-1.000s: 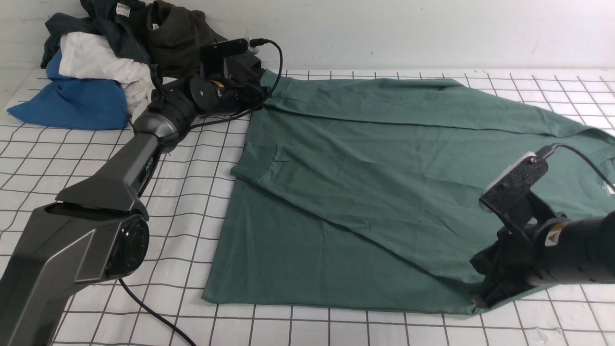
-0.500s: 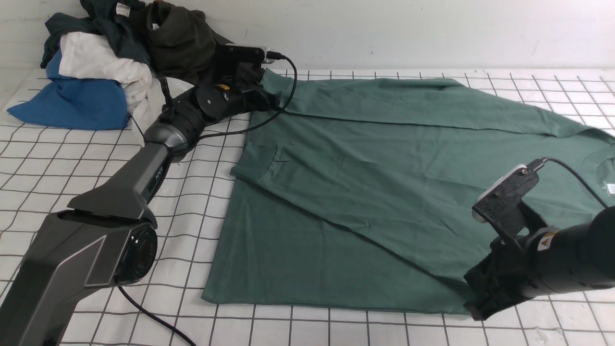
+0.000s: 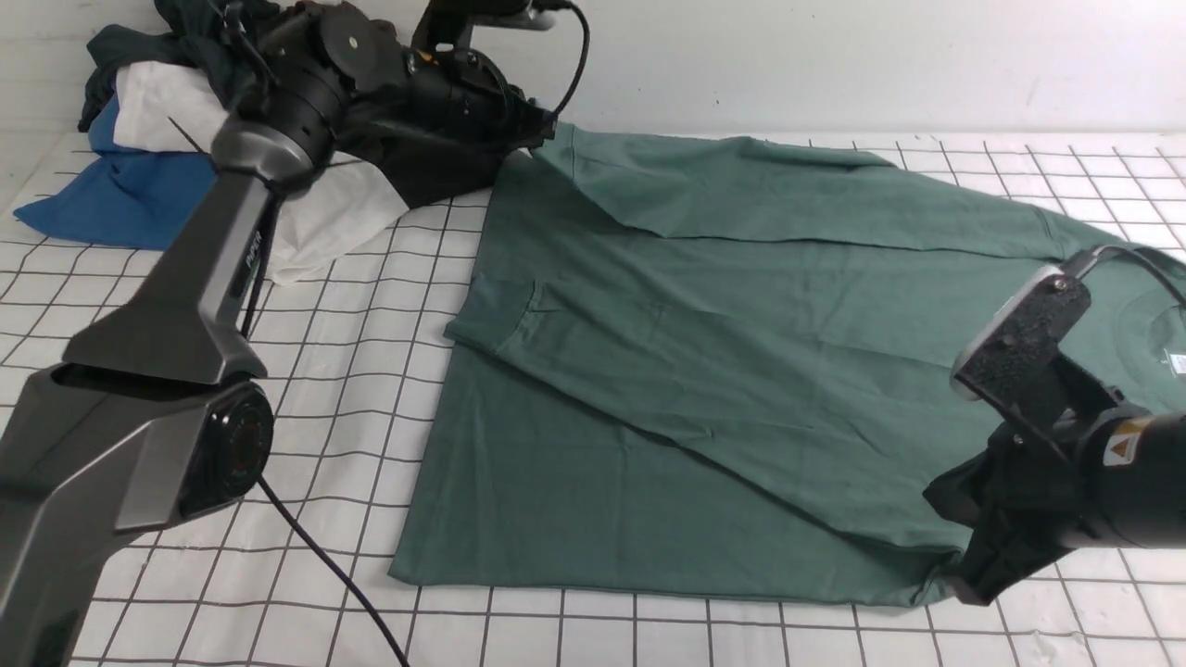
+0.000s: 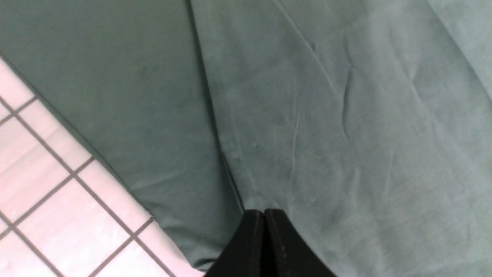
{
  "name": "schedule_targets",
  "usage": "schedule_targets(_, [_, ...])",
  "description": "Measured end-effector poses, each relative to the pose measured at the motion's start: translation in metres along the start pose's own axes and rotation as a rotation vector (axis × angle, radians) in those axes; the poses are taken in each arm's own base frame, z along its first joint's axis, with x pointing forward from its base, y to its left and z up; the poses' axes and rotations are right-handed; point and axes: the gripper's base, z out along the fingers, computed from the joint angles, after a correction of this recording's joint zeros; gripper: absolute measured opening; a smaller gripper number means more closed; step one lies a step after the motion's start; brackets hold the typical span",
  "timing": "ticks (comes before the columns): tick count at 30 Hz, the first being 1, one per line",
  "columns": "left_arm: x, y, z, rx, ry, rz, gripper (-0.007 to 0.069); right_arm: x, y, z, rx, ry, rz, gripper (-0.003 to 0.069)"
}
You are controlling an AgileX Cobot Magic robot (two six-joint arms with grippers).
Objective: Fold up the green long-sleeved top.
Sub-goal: Use the left arm to clamp the cuff farthest from it, then use the left arm to drag and drop the cuff onto the cuff closest to the left arm
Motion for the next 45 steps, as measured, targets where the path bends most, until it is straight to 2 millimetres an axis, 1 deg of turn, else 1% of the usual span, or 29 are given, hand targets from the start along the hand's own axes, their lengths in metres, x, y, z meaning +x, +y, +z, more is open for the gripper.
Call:
schedule_targets(2, [-0.001, -0.005, -0.009, -0.019, 0.062, -0.010, 0.0005, -0.001, 0.000, -0.009, 0.012, -0.020, -0.011, -0.0006])
schedule_targets(3, [-0.004, -0.009, -0.020, -0.076, 0.109, -0.036, 0.0005, -0.003, 0.000, -0.019, 0.029, -0.047, -0.023, -0.0006])
schedule_targets(5, [-0.002, -0.009, -0.021, -0.109, 0.136, -0.060, 0.0005, -0.005, 0.000, -0.030, 0.050, -0.082, -0.030, -0.0006])
schedule_targets(6, [0.006, -0.006, -0.014, -0.136, 0.184, -0.098, 0.0005, -0.007, 0.000, -0.040, 0.069, -0.115, -0.037, -0.0006])
schedule_targets(8, [0.017, -0.003, -0.003, -0.140, 0.237, -0.130, 0.0005, -0.008, 0.000, -0.047, 0.080, -0.136, -0.039, -0.0006])
schedule_targets(9, [0.041, 0.000, 0.016, -0.143, 0.345, -0.167, 0.0005, -0.007, 0.002, -0.059, 0.090, -0.162, -0.039, -0.0006])
schedule_targets(10, [0.044, 0.000, 0.018, -0.142, 0.355, -0.168, 0.0005, -0.007, 0.002, -0.059, 0.090, -0.162, -0.039, -0.0006])
schedule_targets(11, [0.058, -0.002, 0.029, -0.137, 0.421, -0.167, 0.0005, -0.005, 0.004, -0.068, 0.086, -0.165, -0.028, -0.0006])
schedule_targets(13, [0.063, -0.012, 0.031, -0.133, 0.463, -0.128, 0.0005, -0.002, 0.007, -0.075, 0.076, -0.154, -0.008, -0.0006])
schedule_targets(15, [0.048, -0.035, 0.020, -0.130, 0.447, -0.070, 0.0005, 0.003, 0.009, -0.082, 0.072, -0.132, 0.015, -0.0006])
schedule_targets(19, [-0.005, -0.096, -0.039, -0.133, 0.304, 0.065, 0.0005, 0.008, 0.008, -0.088, 0.099, -0.100, 0.052, -0.0006])
schedule_targets(20, [-0.013, -0.109, -0.052, -0.140, 0.277, 0.097, 0.0005, 0.009, 0.007, -0.088, 0.108, -0.093, 0.059, -0.0006])
schedule_targets(21, [-0.014, -0.113, -0.054, -0.143, 0.276, 0.106, 0.0005, 0.009, 0.007, -0.088, 0.109, -0.092, 0.059, -0.0006])
schedule_targets(22, [-0.018, -0.123, -0.064, -0.160, 0.265, 0.130, 0.0005, 0.010, 0.006, -0.088, 0.121, -0.082, 0.063, -0.0006])
schedule_targets(23, [-0.017, -0.124, -0.066, -0.176, 0.276, 0.133, 0.0005, 0.010, 0.006, -0.088, 0.126, -0.079, 0.064, -0.0006])
schedule_targets(26, [0.001, -0.115, -0.053, -0.207, 0.359, 0.118, 0.0005, 0.010, 0.005, -0.088, 0.131, -0.080, 0.071, -0.0006])
schedule_targets(27, [0.022, -0.101, -0.036, -0.225, 0.449, 0.096, 0.0005, 0.009, 0.005, -0.088, 0.138, -0.093, 0.079, -0.0006])
schedule_targets(28, [0.031, -0.098, -0.031, -0.227, 0.484, 0.089, 0.0005, 0.009, 0.005, -0.088, 0.138, -0.093, 0.080, -0.0006])
schedule_targets(29, [0.054, -0.087, -0.017, -0.239, 0.573, 0.074, 0.0005, 0.008, 0.004, -0.088, 0.144, -0.104, 0.080, -0.0006])
schedule_targets(30, [0.063, -0.082, -0.011, -0.247, 0.610, 0.069, 0.0005, 0.007, 0.004, -0.089, 0.148, -0.113, 0.082, -0.0006])
schedule_targets(31, [0.081, -0.074, -0.003, -0.258, 0.675, 0.062, 0.0005, 0.006, 0.003, -0.089, 0.152, -0.123, 0.083, -0.0006])
schedule_targets(34, [0.098, -0.066, 0.005, -0.283, 0.739, 0.071, 0.0010, 0.003, 0.002, -0.089, 0.160, -0.156, 0.092, -0.0006])
schedule_targets(38, [0.095, -0.065, 0.004, -0.301, 0.726, 0.088, 0.0064, 0.000, 0.002, -0.090, 0.164, -0.193, 0.108, -0.0006])
schedule_targets(39, [0.091, -0.065, 0.000, -0.315, 0.714, 0.101, 0.0113, 0.000, 0.002, -0.090, 0.165, -0.198, 0.110, -0.0006])
schedule_targets(40, [0.089, -0.065, -0.001, -0.317, 0.710, 0.103, 0.0120, 0.000, 0.002, -0.090, 0.165, -0.198, 0.110, -0.0006])
schedule_targets(42, [0.077, -0.069, -0.014, -0.332, 0.673, 0.120, 0.0220, 0.000, 0.002, -0.090, 0.162, -0.200, 0.115, -0.0006])
schedule_targets(43, [0.075, -0.070, -0.016, -0.332, 0.668, 0.121, 0.0238, 0.000, 0.002, -0.090, 0.162, -0.200, 0.116, -0.0006])
schedule_targets(44, [0.065, -0.076, -0.030, -0.331, 0.634, 0.123, 0.0300, 0.000, 0.002, -0.090, 0.156, -0.199, 0.122, -0.0006])
schedule_targets(45, [0.062, -0.078, -0.034, -0.327, 0.623, 0.121, 0.0316, 0.000, 0.002, -0.090, 0.155, -0.199, 0.125, -0.0006])
